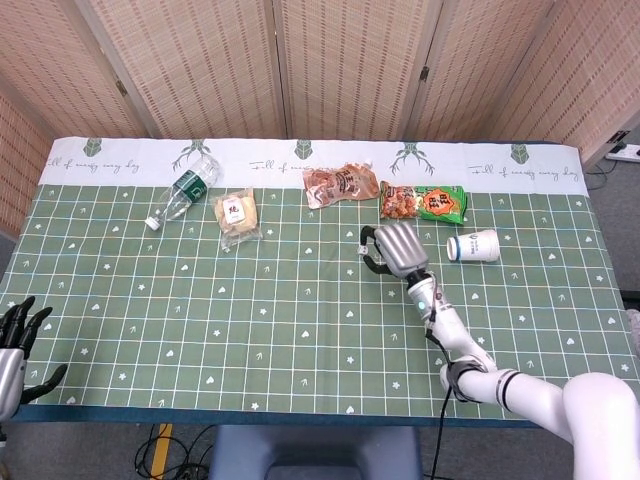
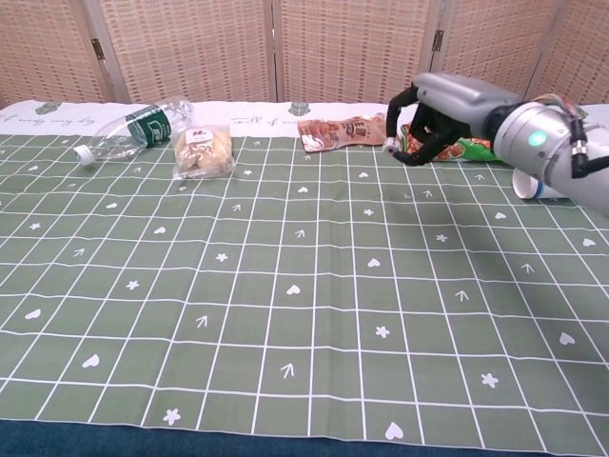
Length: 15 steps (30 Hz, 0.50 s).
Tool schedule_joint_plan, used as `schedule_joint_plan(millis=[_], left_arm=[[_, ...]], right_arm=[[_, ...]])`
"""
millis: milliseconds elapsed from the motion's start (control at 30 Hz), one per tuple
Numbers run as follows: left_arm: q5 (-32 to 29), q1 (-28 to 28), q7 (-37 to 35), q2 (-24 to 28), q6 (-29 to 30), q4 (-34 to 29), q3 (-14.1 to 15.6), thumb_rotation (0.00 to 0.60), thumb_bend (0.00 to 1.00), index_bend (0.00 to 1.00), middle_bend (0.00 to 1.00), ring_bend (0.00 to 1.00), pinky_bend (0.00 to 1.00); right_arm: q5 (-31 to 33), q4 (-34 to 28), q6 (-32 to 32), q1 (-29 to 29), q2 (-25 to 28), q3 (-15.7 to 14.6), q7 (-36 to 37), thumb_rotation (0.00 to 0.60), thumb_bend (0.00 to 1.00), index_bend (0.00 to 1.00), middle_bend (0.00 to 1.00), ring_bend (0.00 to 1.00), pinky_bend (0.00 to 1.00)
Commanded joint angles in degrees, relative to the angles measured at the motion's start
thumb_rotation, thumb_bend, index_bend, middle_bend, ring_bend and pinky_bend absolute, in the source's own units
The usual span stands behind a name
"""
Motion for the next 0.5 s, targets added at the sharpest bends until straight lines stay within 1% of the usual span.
schedule_joint_plan(millis=[33,67,100,267,500], left_arm=[[0.1,0.0,0.0,0.0,-0.1,-0.1,0.1,0.6,0.26,0.15,0.04,0.01,0.15],[0.2,0.0,0.1,0.0,-0.1,-0.2,0.1,0.6,0.26,0.15,0.04,0.01,0.15],[0.3,0.0,0.1,0.0,-0.1,-0.3,0.1,0.6,0.26,0.15,0.04,0.01,0.15],[0.5,0.1,0.0,0.2,0.4,-0.4,0.0,0.6,0.26,0.15,0.04,0.01,0.15],[0.5,0.1,0.3,0.4,0.3,-0.6,-0.1,0.6,0.26,0.15,0.04,0.01,0.15]], right_arm=[[-6.7,-4.3,6.5,-4.7,5.0,-2.2,6.2,0.6,0.39,0.04,0.91,1.0,1.0],[-6.8,-5.0,6.7,-5.2,5.9,-2.5,6.0,0.6,0.39,0.0,0.91,1.0,1.0],[-6.7,-5.9,6.9,-5.9,6.9,-2.7,5.8,0.6,0.39,0.0,0.91,1.0,1.0],[-6.5,-8.9,8.4,-8.6,11.1,-3.6,4.6,0.6,0.39,0.0,0.91,1.0,1.0],[-7.3,-15.1,13.1,-14.3,19.0,-5.8,0.0,0.6,0.39,0.0,0.91,1.0,1.0]])
